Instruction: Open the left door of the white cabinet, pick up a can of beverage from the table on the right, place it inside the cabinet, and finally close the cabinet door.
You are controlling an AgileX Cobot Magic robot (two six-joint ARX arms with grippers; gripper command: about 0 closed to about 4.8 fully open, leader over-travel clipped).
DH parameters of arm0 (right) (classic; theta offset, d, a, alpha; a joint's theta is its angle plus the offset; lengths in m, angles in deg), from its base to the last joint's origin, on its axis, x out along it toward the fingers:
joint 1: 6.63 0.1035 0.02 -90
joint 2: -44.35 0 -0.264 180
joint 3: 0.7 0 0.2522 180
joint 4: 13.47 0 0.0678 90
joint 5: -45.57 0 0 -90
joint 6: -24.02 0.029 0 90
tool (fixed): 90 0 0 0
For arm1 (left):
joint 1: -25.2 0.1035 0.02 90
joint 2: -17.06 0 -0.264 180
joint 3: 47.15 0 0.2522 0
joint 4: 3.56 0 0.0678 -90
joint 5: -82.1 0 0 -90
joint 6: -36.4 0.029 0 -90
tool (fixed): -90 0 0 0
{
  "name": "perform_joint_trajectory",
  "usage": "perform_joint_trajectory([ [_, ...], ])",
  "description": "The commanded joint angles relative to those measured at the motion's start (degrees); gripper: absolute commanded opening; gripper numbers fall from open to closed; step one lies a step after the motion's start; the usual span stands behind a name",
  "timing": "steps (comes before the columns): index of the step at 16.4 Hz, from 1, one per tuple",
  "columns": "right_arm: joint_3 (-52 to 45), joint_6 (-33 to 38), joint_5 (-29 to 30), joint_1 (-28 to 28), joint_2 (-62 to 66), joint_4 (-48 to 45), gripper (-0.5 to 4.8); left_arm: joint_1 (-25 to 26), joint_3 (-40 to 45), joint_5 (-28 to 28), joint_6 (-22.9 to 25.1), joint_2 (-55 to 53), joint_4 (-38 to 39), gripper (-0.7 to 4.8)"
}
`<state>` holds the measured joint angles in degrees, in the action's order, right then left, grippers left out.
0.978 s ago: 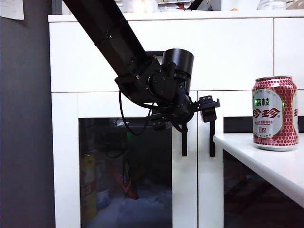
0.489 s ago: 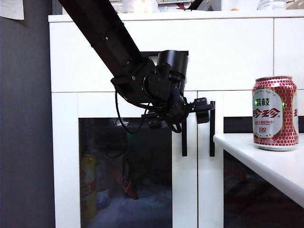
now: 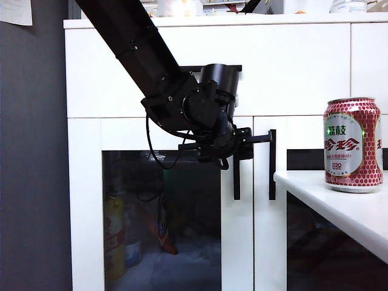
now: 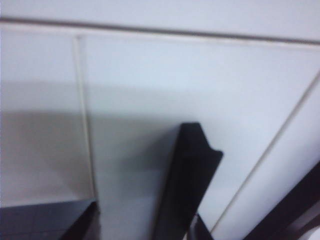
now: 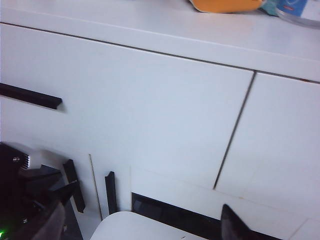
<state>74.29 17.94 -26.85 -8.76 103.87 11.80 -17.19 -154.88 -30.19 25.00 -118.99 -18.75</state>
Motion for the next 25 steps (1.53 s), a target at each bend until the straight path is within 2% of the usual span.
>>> perform_joint_trajectory([
  [1, 0.2, -0.1, -0.1, 0.0, -0.2, -0.5, 4.0, -2.7, -0.3, 6.9, -1.0, 0.2, -2.4, 0.28],
  [2, 0.2, -0.1, -0.1, 0.0, -0.2, -0.4, 4.0, -2.8, -0.3, 5.5, -1.0, 0.2, -2.5, 1.93],
  [3, 0.2, -0.1, -0.1, 0.0, -0.2, -0.2, 4.0, -3.0, -0.3, 3.8, -1.0, 0.3, -2.5, 4.3],
  [4, 0.2, -0.2, -0.1, 0.0, -0.2, 0.1, 4.0, -3.0, -0.3, 2.9, -1.0, 0.7, -2.3, 4.53],
  [7, 0.2, -0.2, -0.1, 0.0, -0.2, 0.2, 4.0, -3.2, -0.3, 1.5, -1.0, 1.4, -2.4, 4.53],
  [9, 0.2, -0.2, -0.1, 0.0, -0.2, 0.2, 4.0, -3.2, -0.3, -6.8, -1.1, 1.5, -1.5, 4.53],
  [10, 0.2, -0.2, -0.1, 0.0, -0.2, 0.2, 4.0, -3.1, -0.3, -7.4, -1.1, 1.5, -0.8, 4.53],
  [14, 0.2, -0.2, -0.1, 0.0, -0.2, 0.2, 4.0, -2.9, -0.3, -5.5, -1.2, 1.5, -0.7, 4.53],
  [20, 0.2, -0.2, -0.1, 0.0, -0.2, 0.3, 4.0, -1.9, -0.3, -6.5, -1.3, 1.3, -0.7, 4.53],
  [23, 0.2, -0.6, -0.1, 0.0, -0.2, 0.3, 4.0, -1.0, -0.4, -6.0, -3.9, 0.7, -1.0, 4.53],
  [25, 0.2, -1.5, -1.0, 0.0, -0.2, 0.7, 4.0, -0.8, -0.5, -6.0, -3.8, 0.5, -1.1, 4.53],
])
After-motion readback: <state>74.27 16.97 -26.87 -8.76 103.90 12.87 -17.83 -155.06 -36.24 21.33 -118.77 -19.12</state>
